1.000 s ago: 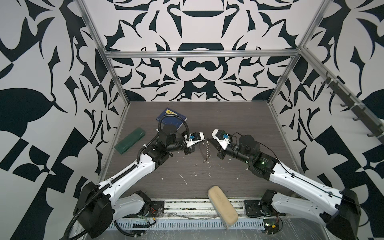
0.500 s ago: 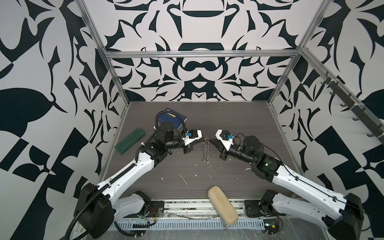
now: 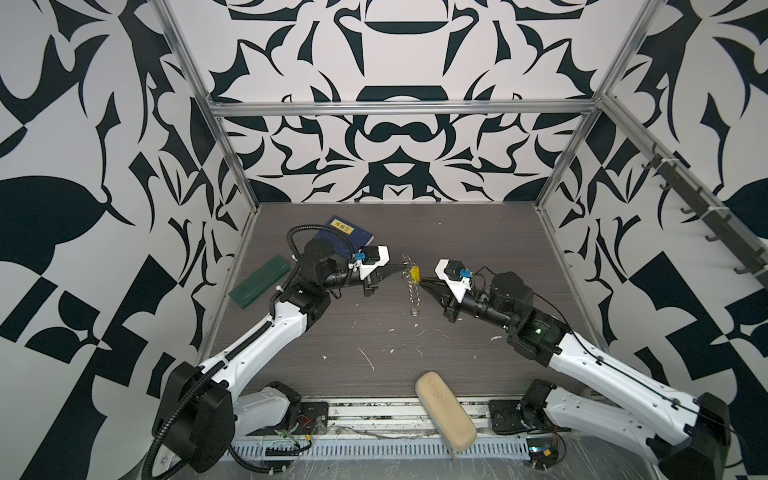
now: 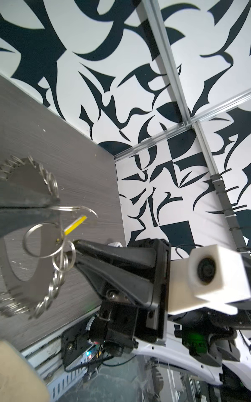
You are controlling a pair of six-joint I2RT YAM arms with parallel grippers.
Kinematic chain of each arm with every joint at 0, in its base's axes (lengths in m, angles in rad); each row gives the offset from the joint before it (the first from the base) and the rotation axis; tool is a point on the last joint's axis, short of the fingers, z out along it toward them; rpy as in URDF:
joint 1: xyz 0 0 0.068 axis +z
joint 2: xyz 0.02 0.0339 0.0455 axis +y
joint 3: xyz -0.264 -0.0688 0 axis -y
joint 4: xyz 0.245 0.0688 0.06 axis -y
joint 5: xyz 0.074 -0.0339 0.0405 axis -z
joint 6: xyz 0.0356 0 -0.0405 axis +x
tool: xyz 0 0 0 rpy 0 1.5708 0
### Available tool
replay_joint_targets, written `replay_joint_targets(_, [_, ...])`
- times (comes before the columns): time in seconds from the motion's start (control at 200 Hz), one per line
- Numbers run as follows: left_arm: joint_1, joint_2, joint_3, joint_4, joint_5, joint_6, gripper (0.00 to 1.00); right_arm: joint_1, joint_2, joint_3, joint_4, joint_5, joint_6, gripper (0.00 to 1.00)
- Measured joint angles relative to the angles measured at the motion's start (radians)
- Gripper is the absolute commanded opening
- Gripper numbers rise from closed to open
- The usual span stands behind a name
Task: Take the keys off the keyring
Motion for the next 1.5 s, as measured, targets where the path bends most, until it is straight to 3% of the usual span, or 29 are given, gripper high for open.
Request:
replay_joint_targets(0.365, [0.002,0.000,0.014,-0.047,0.018,0.053,0.00,-0.002,-0.025,0.044,-0.101,-0.002,-0.047,0.20])
replay_joint_targets(0.555, [0.003,-0.004,0.036,-0.145,0.072,0.164,0.00,-0.002,-0.016,0.117,-0.127,-0.013,-0.097,0.20])
replay_joint_targets(0.815, [0.031,-0.009,0.107,-0.309,0.166,0.278,0.00,-0.005,0.010,0.137,-0.140,-0.024,-0.142,0.31])
replay_joint_targets(1.185, [0.038,-0.018,0.111,-0.367,0.206,0.298,0.00,-0.006,0.023,0.072,-0.093,-0.050,-0.159,0.41])
replay_joint_targets(1.5, [0.038,-0.019,0.111,-0.355,0.209,0.266,0.00,-0.006,0.075,0.031,0.007,-0.070,-0.133,0.41])
